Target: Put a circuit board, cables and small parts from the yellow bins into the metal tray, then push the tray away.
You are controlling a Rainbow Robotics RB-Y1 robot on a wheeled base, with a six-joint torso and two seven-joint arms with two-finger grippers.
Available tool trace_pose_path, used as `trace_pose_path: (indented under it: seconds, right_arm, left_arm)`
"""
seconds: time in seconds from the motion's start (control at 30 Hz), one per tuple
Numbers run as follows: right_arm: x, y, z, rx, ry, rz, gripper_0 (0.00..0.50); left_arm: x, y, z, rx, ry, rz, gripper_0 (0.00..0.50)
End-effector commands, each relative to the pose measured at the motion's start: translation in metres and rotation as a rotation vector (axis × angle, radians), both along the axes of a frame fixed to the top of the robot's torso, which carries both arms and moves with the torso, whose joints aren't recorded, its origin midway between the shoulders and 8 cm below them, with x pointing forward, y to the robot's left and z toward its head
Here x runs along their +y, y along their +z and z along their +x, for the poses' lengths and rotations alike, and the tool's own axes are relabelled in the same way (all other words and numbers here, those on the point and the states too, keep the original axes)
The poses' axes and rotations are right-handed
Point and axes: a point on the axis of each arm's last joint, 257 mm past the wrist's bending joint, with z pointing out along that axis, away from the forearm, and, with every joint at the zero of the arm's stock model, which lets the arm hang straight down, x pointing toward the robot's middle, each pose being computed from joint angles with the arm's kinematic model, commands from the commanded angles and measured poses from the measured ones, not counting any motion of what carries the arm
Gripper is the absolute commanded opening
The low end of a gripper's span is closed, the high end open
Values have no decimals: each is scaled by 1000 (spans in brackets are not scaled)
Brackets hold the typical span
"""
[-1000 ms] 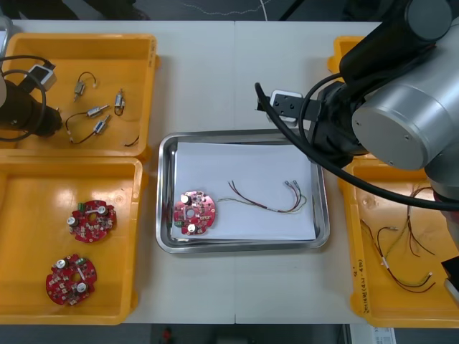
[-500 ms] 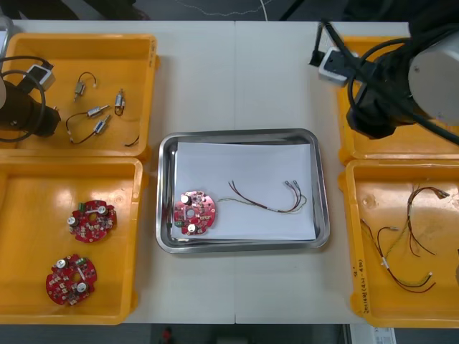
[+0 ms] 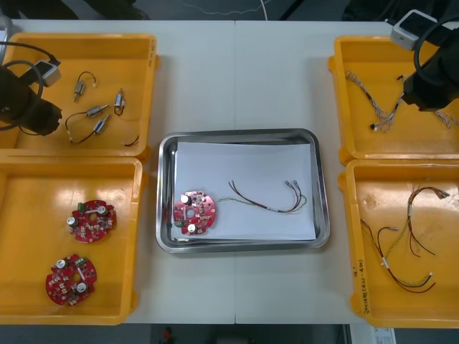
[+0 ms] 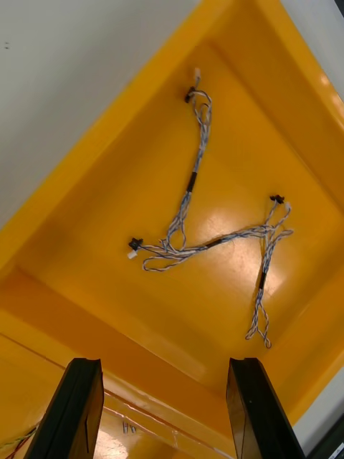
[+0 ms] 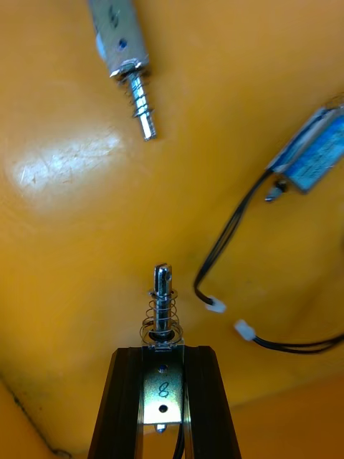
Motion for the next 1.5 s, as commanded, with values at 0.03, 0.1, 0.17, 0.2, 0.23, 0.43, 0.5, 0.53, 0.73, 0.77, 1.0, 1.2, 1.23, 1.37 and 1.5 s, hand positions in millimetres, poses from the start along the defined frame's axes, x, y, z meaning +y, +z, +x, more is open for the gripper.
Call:
trace_pose_path:
  seconds: [0.03,0.1,0.17,0.2,0.23,0.43,0.5,0.53,0.73,0.77,1.0,1.2,1.23,1.37,1.5]
  right_arm:
    - [-40,45,10,-53,-63,-2,500]
    - [-50,45,12,-39,-88,11,500]
    - [-59,46,14,-24,-105,19,500]
    - [-64,47,15,-15,-115,27,500]
    - [-70,48,15,-5,-127,35,500]
    - [-91,54,19,35,-168,87,500]
    - [-96,54,20,48,-177,101,500]
    - [-99,56,20,55,-180,105,500]
    - [-111,68,24,106,-203,126,500]
    - [-111,68,24,115,-204,131,500]
    - [-115,77,24,190,-215,164,500]
    - [-115,81,29,210,-199,183,500]
    - [-115,81,31,208,-198,186,500]
    - [-120,76,43,193,-191,181,500]
    - [-127,71,54,175,-156,149,500]
  left_arm:
    - [11,48,-5,-34,-67,74,1]
    - [4,57,-9,-29,-53,62,0]
    - [-4,63,-13,-24,-38,56,0]
    - [-9,66,-15,-21,-28,54,1]
    - [-13,69,-18,-17,-20,55,1]
    - [-39,81,-32,-2,-5,55,0]
    - [-49,84,-36,1,-5,52,1]
    - [-56,87,-39,1,-5,52,0]
    - [-98,95,-54,2,-6,36,0]
    - [-103,96,-56,2,-6,33,1]
    - [-160,100,-77,14,-35,-14,1]
    - [-205,94,-87,25,-61,-20,2]
    - [-212,92,-88,27,-64,-23,3]
    - [-238,83,-90,37,-86,-23,0]
    - [-257,77,-91,37,-112,-8,2]
